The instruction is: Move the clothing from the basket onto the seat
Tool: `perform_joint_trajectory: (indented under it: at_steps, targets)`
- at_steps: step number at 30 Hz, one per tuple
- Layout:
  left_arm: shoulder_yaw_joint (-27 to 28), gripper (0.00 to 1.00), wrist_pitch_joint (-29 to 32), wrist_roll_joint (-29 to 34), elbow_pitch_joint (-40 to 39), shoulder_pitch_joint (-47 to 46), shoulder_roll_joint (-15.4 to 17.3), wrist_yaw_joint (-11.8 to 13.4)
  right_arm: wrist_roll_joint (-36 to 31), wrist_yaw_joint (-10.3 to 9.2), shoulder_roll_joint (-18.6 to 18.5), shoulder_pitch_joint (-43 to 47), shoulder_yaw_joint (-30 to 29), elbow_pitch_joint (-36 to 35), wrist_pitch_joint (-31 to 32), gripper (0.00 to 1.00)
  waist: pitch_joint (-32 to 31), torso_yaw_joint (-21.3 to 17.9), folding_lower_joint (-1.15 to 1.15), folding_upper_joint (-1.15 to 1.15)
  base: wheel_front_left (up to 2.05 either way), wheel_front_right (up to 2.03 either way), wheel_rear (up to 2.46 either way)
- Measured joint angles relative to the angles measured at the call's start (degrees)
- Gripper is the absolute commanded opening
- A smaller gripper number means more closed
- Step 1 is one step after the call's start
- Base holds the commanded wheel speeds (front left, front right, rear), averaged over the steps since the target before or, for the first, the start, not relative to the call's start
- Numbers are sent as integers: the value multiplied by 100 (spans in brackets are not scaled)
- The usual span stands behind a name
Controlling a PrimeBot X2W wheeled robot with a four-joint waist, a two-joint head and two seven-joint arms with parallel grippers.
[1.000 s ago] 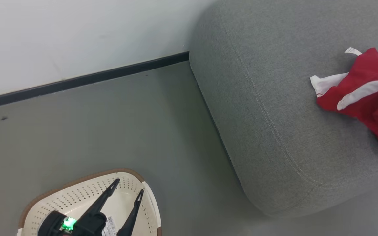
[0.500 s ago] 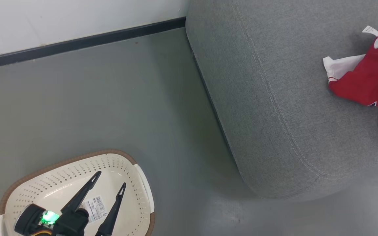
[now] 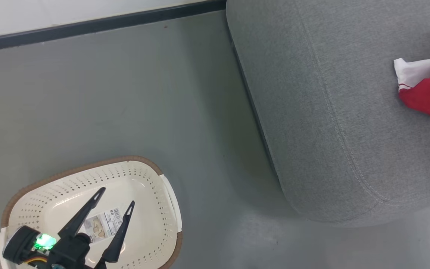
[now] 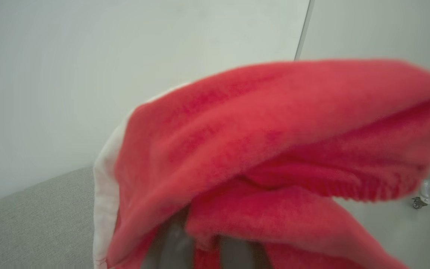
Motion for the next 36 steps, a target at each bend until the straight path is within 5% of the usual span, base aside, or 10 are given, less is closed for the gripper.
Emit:
perform_joint_trajectory:
  at_steps: [13, 14, 15, 16, 17, 23, 36]
  targets:
    - [123, 100, 0, -1, -180, 20, 114, 8, 224, 152, 32, -771, 18, 1025, 108, 0, 303, 141, 0, 0, 0, 0, 0]
    - [136, 100, 0, -1, -183, 30, 126, 8, 252, 148, 45, -849, 2, 1112, 108, 27, 320, 148, 0, 0, 0, 0, 0]
    - [147, 100, 0, -1, -186, 31, 135, 9, 263, 140, 54, -923, -21, 1210, 109, 27, 333, 153, 0, 0, 0, 0, 0]
    - [160, 100, 0, -2, -190, 31, 144, 9, 282, 131, 63, -987, -33, 1293, 109, 71, 343, 157, 0, 0, 0, 0, 0]
    - [169, 100, 0, -2, -202, 31, 149, 9, 294, 89, 62, -1040, -47, 1381, 109, 100, 352, 159, 0, 0, 0, 0, 0]
    - [175, 100, 0, -11, -238, 30, 138, 10, 294, 105, 24, -1148, -41, 1718, 89, 100, 377, 173, 0, 0, 0, 0, 0]
    - [68, 100, 0, -27, -155, 24, -47, 9, -64, 563, 130, -1340, 526, 1904, -162, 100, 200, 167, 0, 0, 0, 0, 0]
